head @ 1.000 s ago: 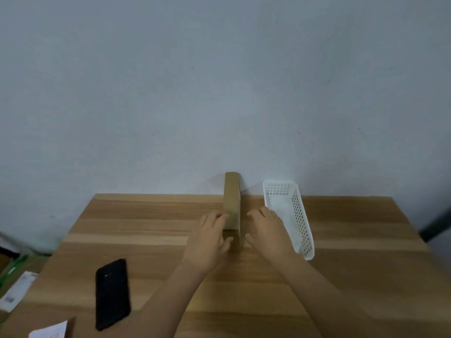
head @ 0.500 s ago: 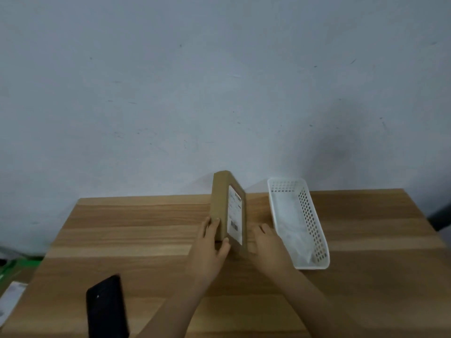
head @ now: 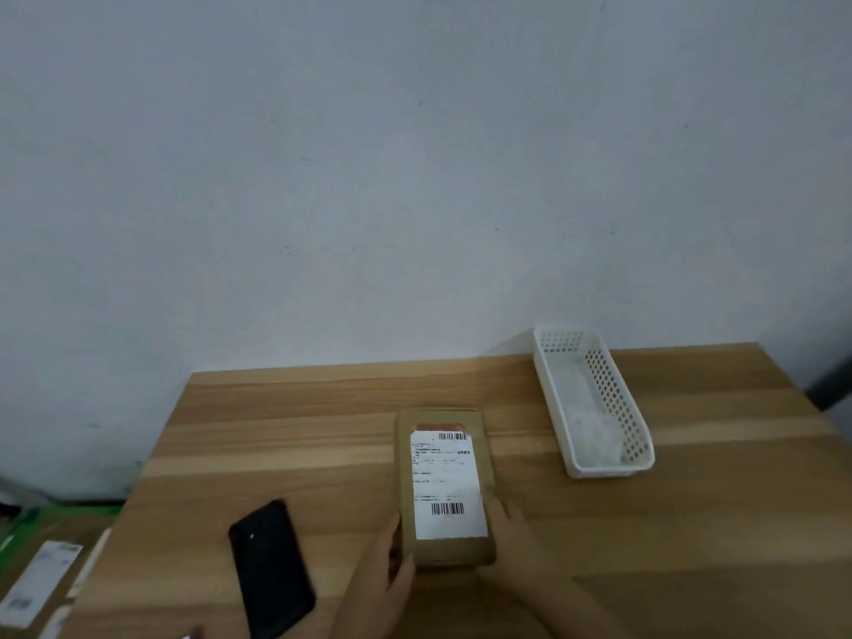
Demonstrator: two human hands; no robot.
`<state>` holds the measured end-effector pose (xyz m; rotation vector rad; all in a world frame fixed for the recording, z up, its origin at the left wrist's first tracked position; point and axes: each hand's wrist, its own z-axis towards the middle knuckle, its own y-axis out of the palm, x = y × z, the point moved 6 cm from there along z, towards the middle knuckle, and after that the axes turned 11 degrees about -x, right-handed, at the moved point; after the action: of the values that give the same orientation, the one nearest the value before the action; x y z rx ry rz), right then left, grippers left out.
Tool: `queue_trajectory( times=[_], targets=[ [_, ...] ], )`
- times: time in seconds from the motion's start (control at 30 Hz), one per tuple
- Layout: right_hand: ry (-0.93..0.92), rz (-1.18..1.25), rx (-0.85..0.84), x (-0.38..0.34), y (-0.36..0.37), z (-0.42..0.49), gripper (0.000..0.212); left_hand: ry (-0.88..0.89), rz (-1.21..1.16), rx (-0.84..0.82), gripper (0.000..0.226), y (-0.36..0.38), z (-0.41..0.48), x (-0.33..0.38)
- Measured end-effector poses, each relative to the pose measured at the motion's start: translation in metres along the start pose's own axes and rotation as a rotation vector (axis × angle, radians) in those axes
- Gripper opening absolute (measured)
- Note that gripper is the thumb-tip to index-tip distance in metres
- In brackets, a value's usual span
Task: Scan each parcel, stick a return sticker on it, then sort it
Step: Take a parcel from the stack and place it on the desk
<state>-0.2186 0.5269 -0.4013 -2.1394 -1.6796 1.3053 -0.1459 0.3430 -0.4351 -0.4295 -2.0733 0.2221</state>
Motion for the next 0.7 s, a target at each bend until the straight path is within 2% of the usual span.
queue_trajectory(
  times=[0.1, 0.17, 0.27, 0.7],
  targets=[
    [-0.007, 0.003, 0.073, 0.000, 0.018, -0.007, 0.087, -0.004, -0.003, -0.054, 0.063, 0.008, -0.008, -0.006],
    [0.016, -0.024, 0.098, 0.000, 0.027, -0.011, 0.089, 0.019, 0.035, -0.083, 0.057, 0.009, -0.009, -0.009],
    [0.043, -0.023, 0.120, 0.001, 0.036, -0.016, 0.090, 0.035, 0.093, -0.104, 0.065, 0.011, -0.012, -0.017],
    [0.050, -0.078, 0.183, -0.016, 0.045, -0.034, 0.085, 0.131, 0.213, 0.010, 0.069, -0.008, -0.025, -0.021]
  ],
)
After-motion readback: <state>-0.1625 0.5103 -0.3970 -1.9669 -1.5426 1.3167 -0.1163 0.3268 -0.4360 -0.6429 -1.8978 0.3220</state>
